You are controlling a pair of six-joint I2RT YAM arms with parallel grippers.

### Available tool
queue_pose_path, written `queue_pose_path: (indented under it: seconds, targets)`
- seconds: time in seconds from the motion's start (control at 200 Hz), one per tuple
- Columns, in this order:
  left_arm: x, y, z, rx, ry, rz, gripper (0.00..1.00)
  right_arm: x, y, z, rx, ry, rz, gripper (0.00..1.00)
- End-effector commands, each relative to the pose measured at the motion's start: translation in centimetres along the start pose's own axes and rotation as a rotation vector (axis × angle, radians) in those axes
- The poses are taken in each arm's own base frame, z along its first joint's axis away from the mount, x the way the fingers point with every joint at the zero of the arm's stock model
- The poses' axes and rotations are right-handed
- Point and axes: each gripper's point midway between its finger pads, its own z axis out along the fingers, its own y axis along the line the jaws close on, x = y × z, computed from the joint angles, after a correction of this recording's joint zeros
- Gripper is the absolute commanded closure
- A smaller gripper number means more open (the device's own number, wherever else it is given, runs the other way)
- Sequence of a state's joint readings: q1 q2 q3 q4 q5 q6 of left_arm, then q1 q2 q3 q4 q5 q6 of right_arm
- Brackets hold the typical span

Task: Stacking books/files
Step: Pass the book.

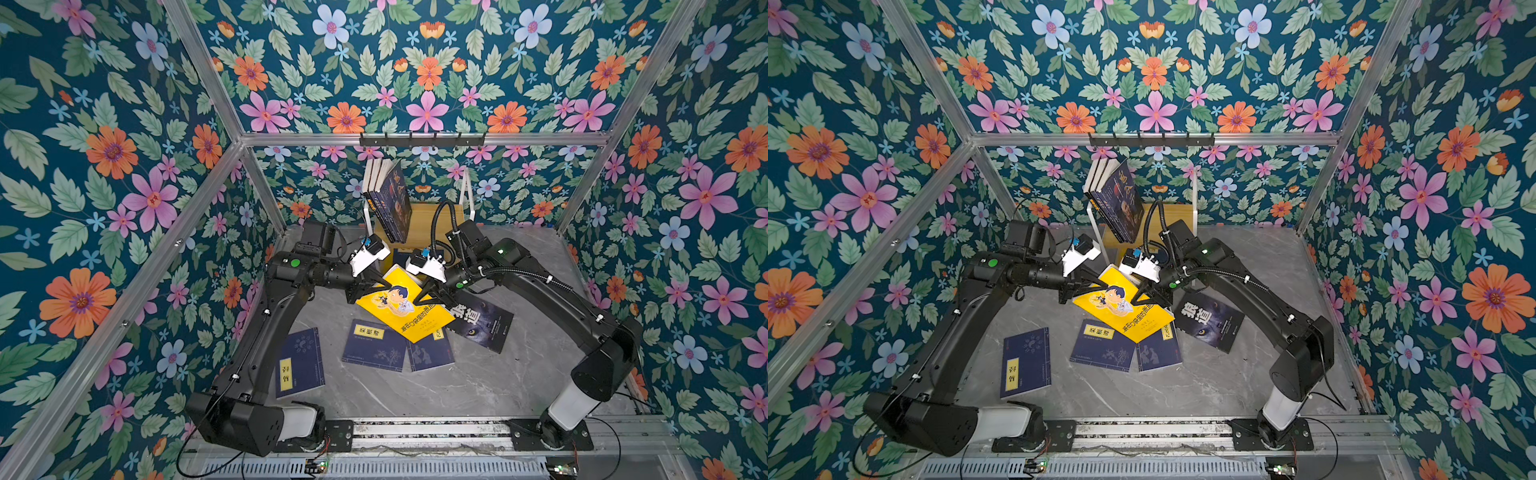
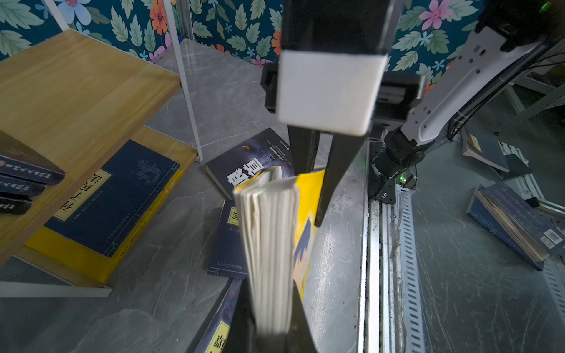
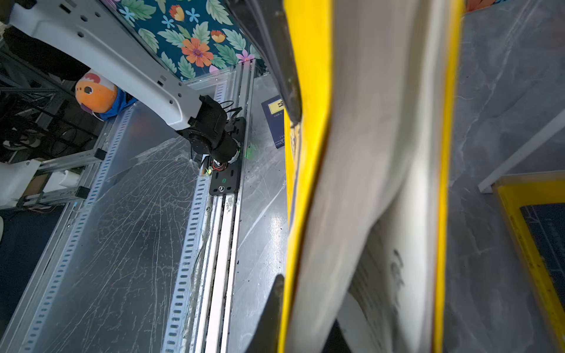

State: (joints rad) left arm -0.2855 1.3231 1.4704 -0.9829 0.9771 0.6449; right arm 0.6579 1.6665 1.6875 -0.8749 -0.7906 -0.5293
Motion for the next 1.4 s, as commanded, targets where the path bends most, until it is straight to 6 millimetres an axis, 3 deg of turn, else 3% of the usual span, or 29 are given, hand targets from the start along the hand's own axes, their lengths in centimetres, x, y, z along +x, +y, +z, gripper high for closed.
queue_pose_path:
  seconds: [0.0, 0.075, 0.175, 0.23, 0.405, 0.61, 0.79, 0.96, 1.19, 1.2, 1.235, 1.395]
  targets:
    - [-1.0, -0.4, 0.0, 0.019, -0.062, -0.020, 1.00, -1.7, -0.4, -0.8, 0.070, -0.079, -0.048, 0.81]
    - [-0.8, -0.1, -0.4, -0.009, -0.070, -0.044, 1.00, -1.6, -1.9, -1.1, 0.179, -0.102, -0.027, 0.56]
    - [-0.7, 1.2, -1.1, -0.084, -0.095, -0.099, 1.00, -1.5, -4.1, -2.2, 0.356, -0.153, -0.012, 0.39]
    - [-0.6, 2.0, -1.4, -0.120, -0.113, -0.149, 1.00, -1.4, -5.2, -3.1, 0.455, -0.196, 0.009, 0.34]
    - [0.0, 5.5, -2.7, -0.253, -0.191, -0.388, 1.00, -1.9, -4.7, -3.8, 0.646, -0.204, -0.082, 0.32]
    - [0.7, 7.8, -3.3, -0.292, -0.281, -0.631, 1.00, -3.3, -3.9, -1.9, 0.882, -0.133, -0.270, 0.30]
    - [0.5, 8.7, -3.9, -0.268, -0.350, -0.754, 1.00, -4.2, -3.6, 0.8, 0.986, -0.144, -0.316, 0.26]
    - [0.5, 8.8, -4.0, -0.247, -0.368, -0.805, 1.00, -3.6, -4.4, 3.7, 1.022, -0.097, -0.325, 0.24]
    - [0.8, 8.7, -3.8, -0.225, -0.371, -0.819, 1.00, -3.7, -6.5, 4.8, 1.114, -0.077, -0.342, 0.21]
    - [0.7, 8.6, -3.8, -0.223, -0.372, -0.819, 1.00, -3.0, -7.0, 5.7, 1.113, -0.055, -0.345, 0.21]
    - [0.8, 8.6, -3.8, -0.223, -0.375, -0.822, 1.00, -2.7, -7.4, 6.1, 1.128, -0.050, -0.351, 0.20]
    - [0.8, 8.7, -4.0, -0.201, -0.395, -0.854, 1.00, -2.7, -8.5, 6.4, 1.203, -0.041, -0.373, 0.19]
